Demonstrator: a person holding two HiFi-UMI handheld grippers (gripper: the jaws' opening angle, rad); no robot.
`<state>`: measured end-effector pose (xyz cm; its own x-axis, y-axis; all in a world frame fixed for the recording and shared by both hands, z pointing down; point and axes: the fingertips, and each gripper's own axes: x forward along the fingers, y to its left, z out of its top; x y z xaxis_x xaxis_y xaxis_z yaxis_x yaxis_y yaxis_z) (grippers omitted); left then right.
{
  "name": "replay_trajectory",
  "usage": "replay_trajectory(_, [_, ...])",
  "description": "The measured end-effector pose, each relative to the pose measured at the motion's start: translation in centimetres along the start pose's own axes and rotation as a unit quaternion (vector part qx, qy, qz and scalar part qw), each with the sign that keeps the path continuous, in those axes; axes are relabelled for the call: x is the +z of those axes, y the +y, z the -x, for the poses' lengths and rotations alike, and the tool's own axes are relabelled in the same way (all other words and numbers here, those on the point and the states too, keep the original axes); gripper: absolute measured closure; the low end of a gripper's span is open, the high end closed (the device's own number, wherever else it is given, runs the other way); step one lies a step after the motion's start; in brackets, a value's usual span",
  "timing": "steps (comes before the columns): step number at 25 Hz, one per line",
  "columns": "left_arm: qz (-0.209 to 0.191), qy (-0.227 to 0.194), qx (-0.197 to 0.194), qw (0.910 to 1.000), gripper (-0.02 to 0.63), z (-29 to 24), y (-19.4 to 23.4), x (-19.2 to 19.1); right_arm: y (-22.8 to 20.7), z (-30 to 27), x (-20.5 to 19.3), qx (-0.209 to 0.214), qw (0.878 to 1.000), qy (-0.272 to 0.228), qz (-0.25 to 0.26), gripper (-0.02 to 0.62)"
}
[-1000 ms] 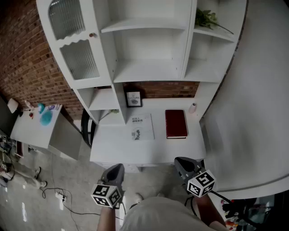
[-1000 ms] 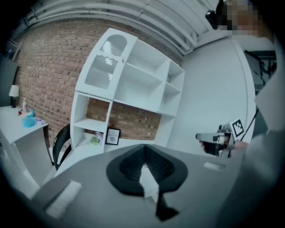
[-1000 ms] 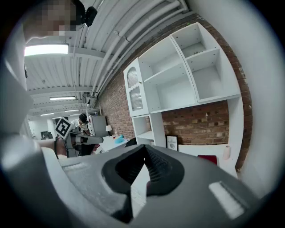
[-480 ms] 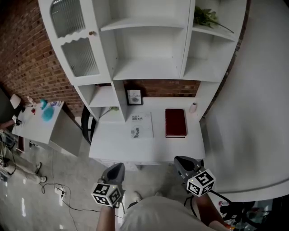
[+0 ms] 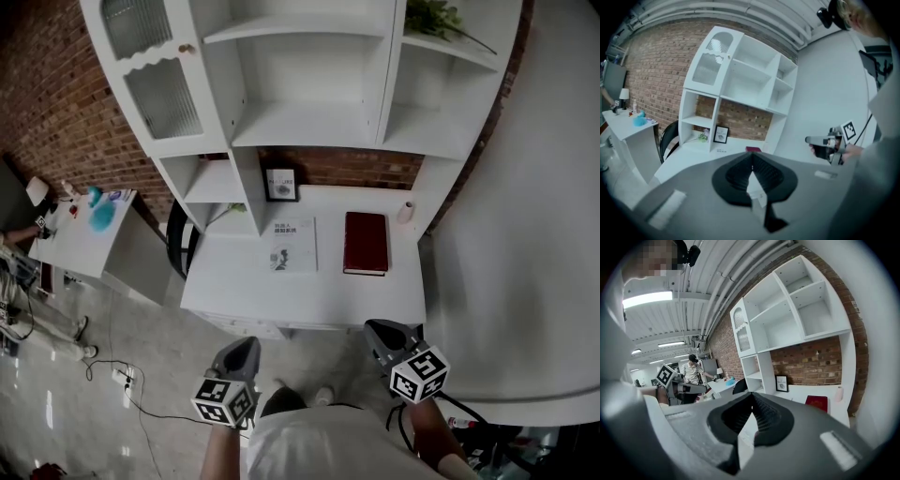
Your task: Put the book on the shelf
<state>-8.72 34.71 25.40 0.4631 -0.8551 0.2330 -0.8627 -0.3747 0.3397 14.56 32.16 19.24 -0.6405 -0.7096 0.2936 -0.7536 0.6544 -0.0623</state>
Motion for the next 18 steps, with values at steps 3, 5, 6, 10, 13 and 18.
replay_trajectory(3, [0.002,0.008,0.001,1.0000,0.598,-0.3,-0.1,-0.6,-0.4,-0.1,-0.8,-0.001,1.000,0.006,-0.007,0.594])
replay_trajectory(5, [0.004,0.011,0.001,0.9999,0.598,-0.7,0.1,-0.6,-0.5,-0.5,-1.0,-0.001,1.000,0.009,-0.011,0.594])
replay_trajectory(6, [0.004,0.012,0.001,0.9999,0.598,-1.0,0.3,-0.5,-0.6,-0.7,-1.1,-0.001,1.000,0.010,-0.013,0.594])
replay_trajectory(10, [-0.004,0.014,-0.005,0.9999,0.598,-2.8,1.7,0.1,-1.4,-2.1,-1.1,-0.009,1.000,0.012,-0.014,0.594])
replay_trajectory(13, [-0.006,0.020,-0.017,0.9997,0.598,-4.5,2.9,0.4,-2.4,-3.5,-1.1,-0.025,0.999,0.015,-0.016,0.594])
replay_trajectory(18, [-0.016,0.032,-0.029,0.9989,0.598,-7.2,5.7,1.8,-3.3,-6.7,-0.3,-0.041,0.999,0.020,-0.027,0.594])
